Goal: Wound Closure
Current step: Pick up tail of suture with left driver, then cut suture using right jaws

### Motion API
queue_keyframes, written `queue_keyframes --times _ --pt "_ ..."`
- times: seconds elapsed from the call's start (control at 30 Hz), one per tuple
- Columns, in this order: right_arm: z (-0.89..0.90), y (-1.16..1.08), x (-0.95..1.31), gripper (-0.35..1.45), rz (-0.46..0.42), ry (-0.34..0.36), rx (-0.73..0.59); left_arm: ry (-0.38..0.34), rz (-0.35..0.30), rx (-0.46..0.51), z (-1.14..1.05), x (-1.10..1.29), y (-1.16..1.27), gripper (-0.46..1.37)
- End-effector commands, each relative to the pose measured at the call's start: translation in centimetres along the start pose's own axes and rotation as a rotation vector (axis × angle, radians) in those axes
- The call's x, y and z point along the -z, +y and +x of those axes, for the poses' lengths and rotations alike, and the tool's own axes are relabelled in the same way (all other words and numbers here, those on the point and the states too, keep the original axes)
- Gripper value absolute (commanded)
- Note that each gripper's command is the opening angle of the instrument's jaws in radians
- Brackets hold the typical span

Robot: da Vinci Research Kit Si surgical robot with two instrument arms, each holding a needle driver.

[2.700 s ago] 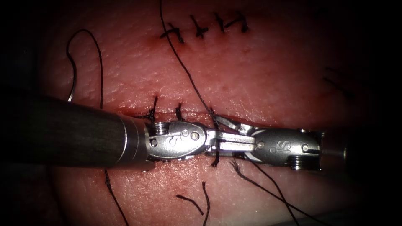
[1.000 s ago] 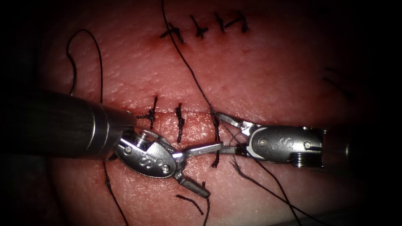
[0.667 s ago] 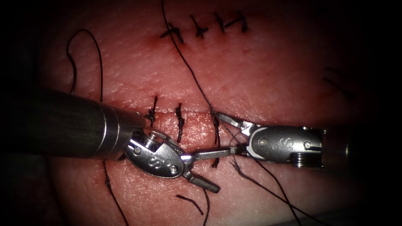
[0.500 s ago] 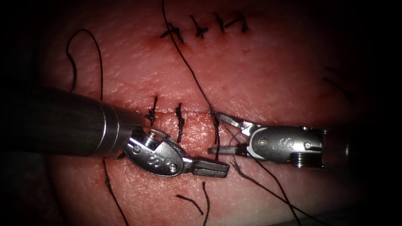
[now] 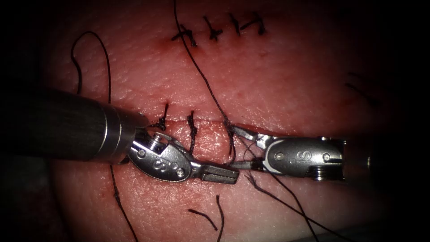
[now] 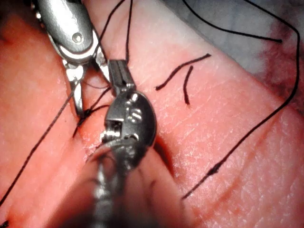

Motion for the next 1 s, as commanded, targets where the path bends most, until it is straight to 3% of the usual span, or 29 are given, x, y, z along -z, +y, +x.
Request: queue_keyframes --times 0.03,0.5,1.0 --pt "0.0 0.01 -0.01 1.3 0.007 0.017 0.019 0.007 -0.011 0.0 0.02 0.0 -0.02 -0.35" --pt "0.07 -0.02 -0.16 1.24 -0.001 0.135 0.092 0.031 -0.03 -0.013 0.11 0.01 -0.04 -0.35" --pt "0.07 -0.01 -0.37 1.22 -0.02 0.151 0.092 0.033 -0.032 -0.013 0.12 0.01 -0.03 -0.35"
